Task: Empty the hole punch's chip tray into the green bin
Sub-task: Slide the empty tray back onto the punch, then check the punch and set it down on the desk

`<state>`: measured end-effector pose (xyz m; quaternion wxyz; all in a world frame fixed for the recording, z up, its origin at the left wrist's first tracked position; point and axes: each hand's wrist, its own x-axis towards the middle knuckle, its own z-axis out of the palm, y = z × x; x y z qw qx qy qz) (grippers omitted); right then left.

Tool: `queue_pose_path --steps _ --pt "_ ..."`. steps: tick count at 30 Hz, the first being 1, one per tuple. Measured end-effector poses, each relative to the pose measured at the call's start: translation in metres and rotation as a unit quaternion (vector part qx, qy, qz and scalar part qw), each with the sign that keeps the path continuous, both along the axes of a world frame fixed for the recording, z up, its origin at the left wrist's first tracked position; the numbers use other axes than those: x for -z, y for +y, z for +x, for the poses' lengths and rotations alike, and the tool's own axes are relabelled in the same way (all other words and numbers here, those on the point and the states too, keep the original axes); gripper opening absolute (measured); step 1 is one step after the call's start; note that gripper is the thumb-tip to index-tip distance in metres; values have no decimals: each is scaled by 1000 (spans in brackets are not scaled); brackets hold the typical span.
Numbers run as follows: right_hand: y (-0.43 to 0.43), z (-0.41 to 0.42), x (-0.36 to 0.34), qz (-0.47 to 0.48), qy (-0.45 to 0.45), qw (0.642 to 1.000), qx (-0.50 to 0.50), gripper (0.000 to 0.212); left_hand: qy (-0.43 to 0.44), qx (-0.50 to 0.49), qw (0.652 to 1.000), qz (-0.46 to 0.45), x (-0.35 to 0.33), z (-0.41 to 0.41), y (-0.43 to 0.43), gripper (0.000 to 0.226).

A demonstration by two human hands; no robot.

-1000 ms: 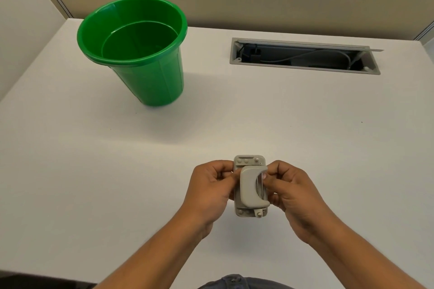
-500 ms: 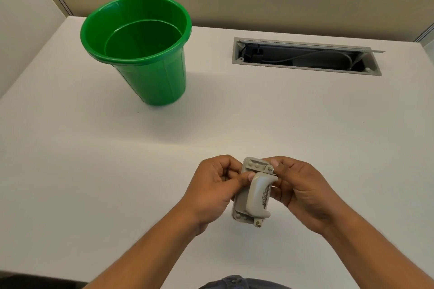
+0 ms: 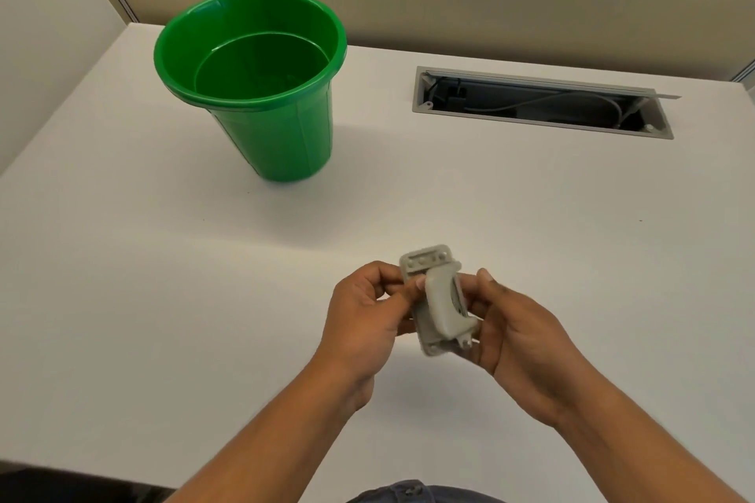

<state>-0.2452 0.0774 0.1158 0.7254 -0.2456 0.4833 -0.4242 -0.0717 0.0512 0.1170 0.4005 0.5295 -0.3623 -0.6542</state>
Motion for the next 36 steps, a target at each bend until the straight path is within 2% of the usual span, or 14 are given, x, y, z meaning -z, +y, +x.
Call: queue_pose_path --steps 5,10,15,19,24,27,30,36 --pt "10 5 2 -19 -3 999 -34 48 77 -59 995 39 -3 2 -2 13" --pt "8 9 -2 -39 47 997 43 45 174 -97 976 84 -4 -3 1 36" --pt "7 12 -7 -47 99 990 92 35 215 -120 965 88 -2 -7 6 25" --pt "7 13 -7 -46 136 985 92 17 215 -144 962 91 1 -12 12 23" --pt "10 11 -3 -36 130 986 97 11 188 -145 966 106 3 -15 17 18" --pt "9 6 -3 -40 118 987 97 15 146 -102 980 93 5 -7 16 13" --pt "7 -1 -5 -31 112 988 103 34 123 -45 989 69 5 3 17 28" --pt "4 -10 -7 -29 119 989 78 31 79 -30 995 57 3 7 15 29"
